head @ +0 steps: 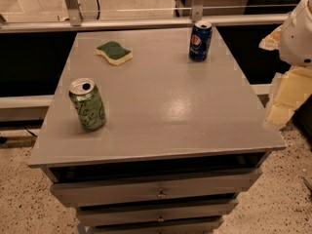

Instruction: Knock green can over

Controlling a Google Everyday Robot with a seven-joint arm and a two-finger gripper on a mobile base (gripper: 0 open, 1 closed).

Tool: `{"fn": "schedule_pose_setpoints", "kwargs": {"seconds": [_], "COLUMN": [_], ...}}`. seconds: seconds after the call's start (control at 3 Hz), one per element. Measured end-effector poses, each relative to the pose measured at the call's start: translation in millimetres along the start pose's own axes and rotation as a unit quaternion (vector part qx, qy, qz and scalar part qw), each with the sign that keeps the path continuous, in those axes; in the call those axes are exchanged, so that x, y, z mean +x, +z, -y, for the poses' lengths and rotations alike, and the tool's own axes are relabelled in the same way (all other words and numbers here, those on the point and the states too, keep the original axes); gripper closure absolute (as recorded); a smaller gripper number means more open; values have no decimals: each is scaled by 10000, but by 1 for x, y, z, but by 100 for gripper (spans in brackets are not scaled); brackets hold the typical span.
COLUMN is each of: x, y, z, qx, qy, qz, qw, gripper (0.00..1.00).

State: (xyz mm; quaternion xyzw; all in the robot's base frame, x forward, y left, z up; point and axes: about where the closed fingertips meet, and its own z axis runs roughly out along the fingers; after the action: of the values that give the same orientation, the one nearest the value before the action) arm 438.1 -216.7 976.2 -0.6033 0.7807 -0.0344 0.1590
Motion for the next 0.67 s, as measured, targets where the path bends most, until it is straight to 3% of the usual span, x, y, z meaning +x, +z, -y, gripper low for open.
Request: {"fn": "schedule_pose_setpoints", "kwargs": {"seconds": [0.33, 0.67], "x": [-5, -42], "y": [1, 11], "z": [-2, -16], "qx": [-22, -192], "qy": [-30, -244], "qz": [62, 508], "qw": [10000, 9982], "gripper": [0, 0]}}
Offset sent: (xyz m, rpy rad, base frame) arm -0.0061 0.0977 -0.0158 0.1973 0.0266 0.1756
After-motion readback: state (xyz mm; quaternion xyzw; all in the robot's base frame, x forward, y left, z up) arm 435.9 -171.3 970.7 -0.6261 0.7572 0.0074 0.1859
